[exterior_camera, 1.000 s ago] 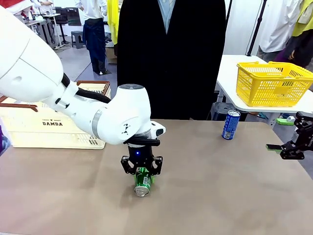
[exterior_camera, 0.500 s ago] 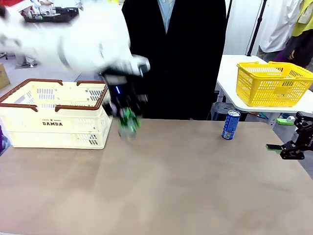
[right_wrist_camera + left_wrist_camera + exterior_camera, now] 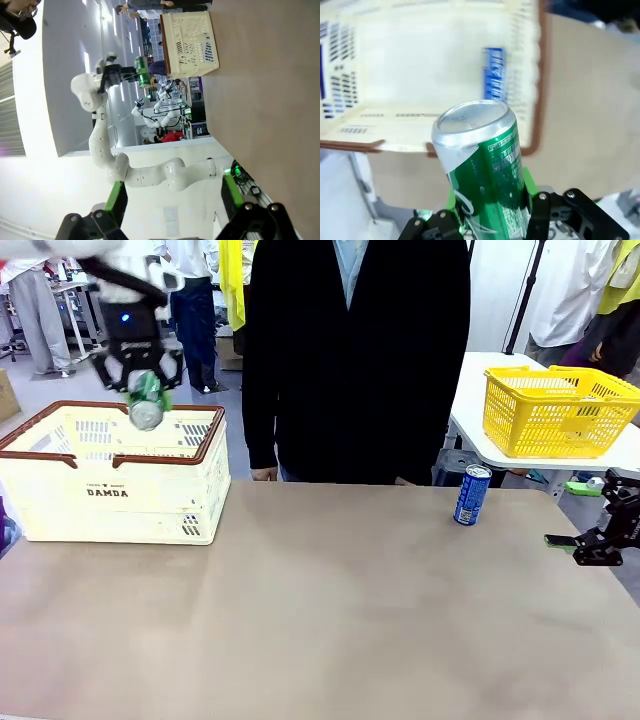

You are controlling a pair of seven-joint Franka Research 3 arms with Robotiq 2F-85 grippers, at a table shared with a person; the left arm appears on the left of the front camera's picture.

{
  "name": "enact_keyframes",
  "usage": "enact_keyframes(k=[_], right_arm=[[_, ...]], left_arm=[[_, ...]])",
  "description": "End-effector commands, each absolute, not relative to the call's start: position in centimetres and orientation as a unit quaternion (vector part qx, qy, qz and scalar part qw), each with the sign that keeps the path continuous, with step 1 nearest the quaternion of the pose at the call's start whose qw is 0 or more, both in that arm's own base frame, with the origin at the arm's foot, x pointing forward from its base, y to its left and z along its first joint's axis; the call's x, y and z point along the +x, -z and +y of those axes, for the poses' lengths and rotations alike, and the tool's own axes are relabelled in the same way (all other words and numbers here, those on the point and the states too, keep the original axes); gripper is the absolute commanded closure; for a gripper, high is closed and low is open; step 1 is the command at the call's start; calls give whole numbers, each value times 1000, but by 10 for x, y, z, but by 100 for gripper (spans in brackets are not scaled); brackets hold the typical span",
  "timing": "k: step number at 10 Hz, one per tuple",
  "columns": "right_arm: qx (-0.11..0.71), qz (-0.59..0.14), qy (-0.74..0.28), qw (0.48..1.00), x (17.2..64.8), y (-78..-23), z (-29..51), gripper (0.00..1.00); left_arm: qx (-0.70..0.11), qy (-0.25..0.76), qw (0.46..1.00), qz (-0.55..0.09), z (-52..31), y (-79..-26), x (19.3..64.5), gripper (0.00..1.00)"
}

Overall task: Place the drinks into the Shopping basket.
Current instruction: Pick up one drink and place it into the Shopping basket.

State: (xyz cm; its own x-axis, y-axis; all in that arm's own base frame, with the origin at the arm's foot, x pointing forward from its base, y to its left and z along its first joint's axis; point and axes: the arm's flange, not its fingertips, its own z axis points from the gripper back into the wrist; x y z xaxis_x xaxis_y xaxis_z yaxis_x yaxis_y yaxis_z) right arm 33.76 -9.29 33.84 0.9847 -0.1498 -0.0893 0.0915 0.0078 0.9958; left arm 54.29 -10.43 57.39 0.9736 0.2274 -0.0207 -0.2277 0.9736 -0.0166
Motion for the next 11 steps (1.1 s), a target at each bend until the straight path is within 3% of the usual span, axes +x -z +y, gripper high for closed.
enact_keyframes(k=[1,2,3,4,8,10,11], right_arm=[[699,-17,83,710,336,-343,-93,0],[699,-17,83,710,336,-343,-93,0],[699,-17,83,710,336,-343,-93,0],[699,-17,83,710,336,-343,-93,0],[699,-17,83,710,336,-343,-93,0],[699,-17,83,710,336,-343,-93,0],[699,-17,83,710,336,-343,-93,0]], left_arm=[[-23,-198,978,55,-80,-550,548,100],[-39,-216,974,56,-65,-538,550,100],[-106,-227,966,63,-59,-545,544,100],[-12,-186,981,51,-55,-531,560,100],[-27,-191,979,61,-55,-525,560,100],[-42,-70,996,33,-57,-524,583,100],[-50,-72,996,19,-53,-521,588,100]])
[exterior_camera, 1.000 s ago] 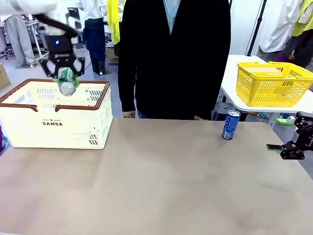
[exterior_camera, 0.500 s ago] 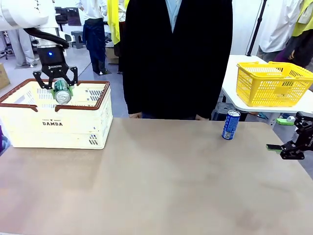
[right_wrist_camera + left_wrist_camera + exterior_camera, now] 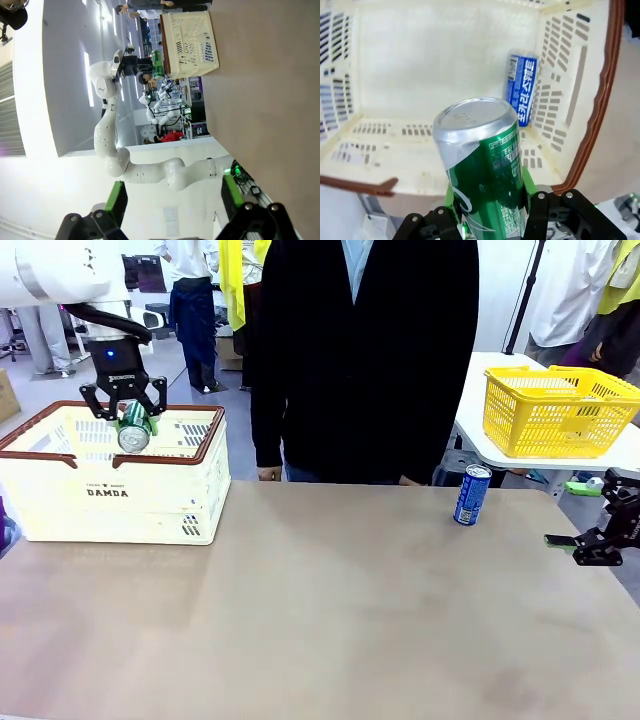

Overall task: Place the drinks into the Shopping basket.
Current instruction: Pick up one drink and place it into the Shopping basket.

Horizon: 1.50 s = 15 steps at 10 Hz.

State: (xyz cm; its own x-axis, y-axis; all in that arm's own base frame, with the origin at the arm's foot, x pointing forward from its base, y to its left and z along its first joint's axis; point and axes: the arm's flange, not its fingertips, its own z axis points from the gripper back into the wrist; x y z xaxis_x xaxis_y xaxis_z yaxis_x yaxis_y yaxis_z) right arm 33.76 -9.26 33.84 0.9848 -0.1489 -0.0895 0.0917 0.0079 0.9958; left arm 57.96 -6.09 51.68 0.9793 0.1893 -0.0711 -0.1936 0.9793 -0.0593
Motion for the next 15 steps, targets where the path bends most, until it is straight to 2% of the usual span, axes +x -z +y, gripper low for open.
enact_keyframes(k=[1,4,7,11,12,14,15], right_arm=[[699,-17,83,710,336,-343,-93,0],[699,-17,83,710,336,-343,-93,0],[699,-17,83,710,336,-343,-93,0],[699,-17,83,710,336,-343,-93,0],[699,-17,83,710,336,-343,-93,0],[699,-17,83,710,336,-343,-93,0],[699,-17,83,710,336,-343,-93,0]], left_arm=[[-45,-59,997,18,-54,-513,591,100],[-45,-63,997,-22,-58,-490,602,100],[-5,-46,999,3,-64,-454,610,100],[-12,1,999,39,-61,-413,618,100],[-12,-2,999,41,-59,-409,618,97],[-24,-5,999,36,-57,-411,616,0],[-28,-2,999,31,-57,-412,616,0]])
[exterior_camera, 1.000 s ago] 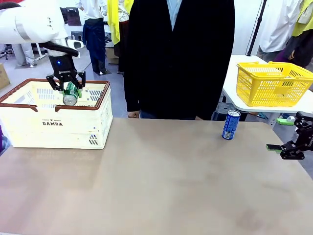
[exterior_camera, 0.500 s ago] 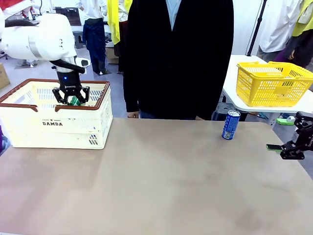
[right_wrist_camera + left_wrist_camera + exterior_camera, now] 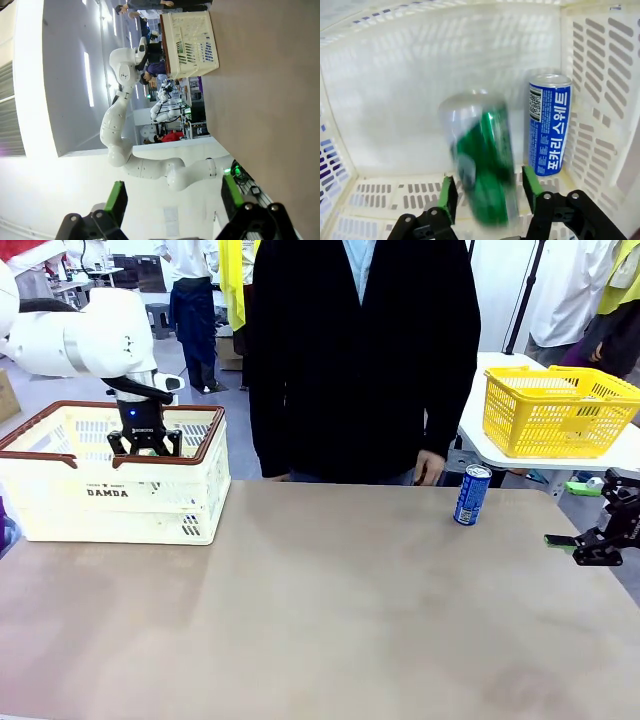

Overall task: Place the drinks into the Shopping basket.
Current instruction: Pick up one drink and place it into the Shopping basket.

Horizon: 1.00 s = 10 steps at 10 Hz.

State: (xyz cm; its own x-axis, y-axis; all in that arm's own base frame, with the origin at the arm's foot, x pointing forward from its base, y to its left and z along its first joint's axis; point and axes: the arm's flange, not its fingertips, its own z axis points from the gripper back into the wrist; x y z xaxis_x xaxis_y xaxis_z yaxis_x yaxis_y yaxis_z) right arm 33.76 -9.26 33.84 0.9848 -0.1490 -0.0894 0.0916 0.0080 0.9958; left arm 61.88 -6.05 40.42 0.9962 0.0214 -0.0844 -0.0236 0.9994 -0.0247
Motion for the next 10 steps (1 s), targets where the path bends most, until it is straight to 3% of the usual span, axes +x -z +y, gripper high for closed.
enact_keyframes(k=[1,5,8,10], right_arm=[[699,-17,83,710,336,-343,-93,0],[699,-17,83,710,336,-343,-93,0],[699,-17,83,710,336,-343,-93,0],[699,-17,83,710,336,-343,-93,0]], left_arm=[[-30,-1,999,27,-57,-413,616,0],[-89,-12,996,-2,-47,-452,603,0],[-262,-2,964,50,5,-542,572,0],[-404,80,907,84,51,-563,543,0]])
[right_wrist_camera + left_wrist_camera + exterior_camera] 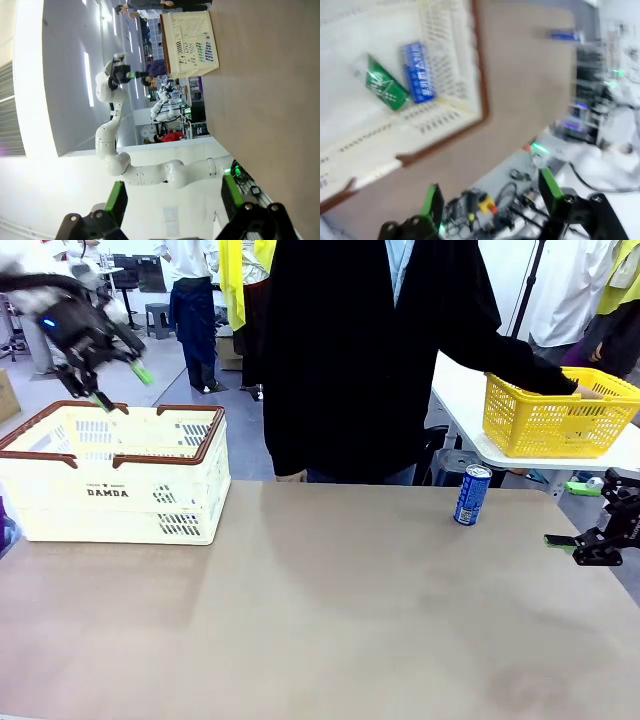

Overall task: Place the drinks into the Shopping basket.
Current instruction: Pick up one drink and place it into the Shopping basket.

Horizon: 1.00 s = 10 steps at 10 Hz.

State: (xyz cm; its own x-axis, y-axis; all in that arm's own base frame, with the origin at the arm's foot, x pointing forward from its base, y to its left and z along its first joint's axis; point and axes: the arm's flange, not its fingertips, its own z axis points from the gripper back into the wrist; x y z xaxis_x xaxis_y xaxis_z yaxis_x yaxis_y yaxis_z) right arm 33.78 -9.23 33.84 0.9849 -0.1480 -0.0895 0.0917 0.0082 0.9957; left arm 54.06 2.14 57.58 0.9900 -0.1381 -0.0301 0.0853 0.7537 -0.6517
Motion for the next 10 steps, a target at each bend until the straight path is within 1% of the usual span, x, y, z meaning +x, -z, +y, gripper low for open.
enact_keyframes(k=[1,2,3,4,5,6,7,8,9,10], right_arm=[[699,-17,83,710,336,-343,-93,0],[699,-17,83,710,336,-343,-93,0],[699,-17,83,710,336,-343,-93,0],[699,-17,83,710,336,-343,-93,0],[699,-17,83,710,336,-343,-93,0],[699,-17,83,710,336,-343,-93,0],[699,-17,83,710,336,-343,-93,0],[699,-17,83,710,336,-343,-93,0],[699,-17,83,710,336,-343,-93,0],[699,-17,83,710,336,-343,-93,0]], left_arm=[[-484,123,863,82,83,-548,525,0],[-548,155,819,70,110,-525,501,0],[-580,128,804,16,133,-501,463,0],[-599,101,793,-48,156,-489,419,0],[-609,89,785,-73,173,-483,384,0],[-617,89,779,-73,177,-467,357,0],[-590,63,800,-84,170,-446,340,0],[-564,36,823,-60,166,-430,337,0],[-615,73,782,-70,193,-451,354,0],[-615,73,782,-70,193,-451,354,0]])
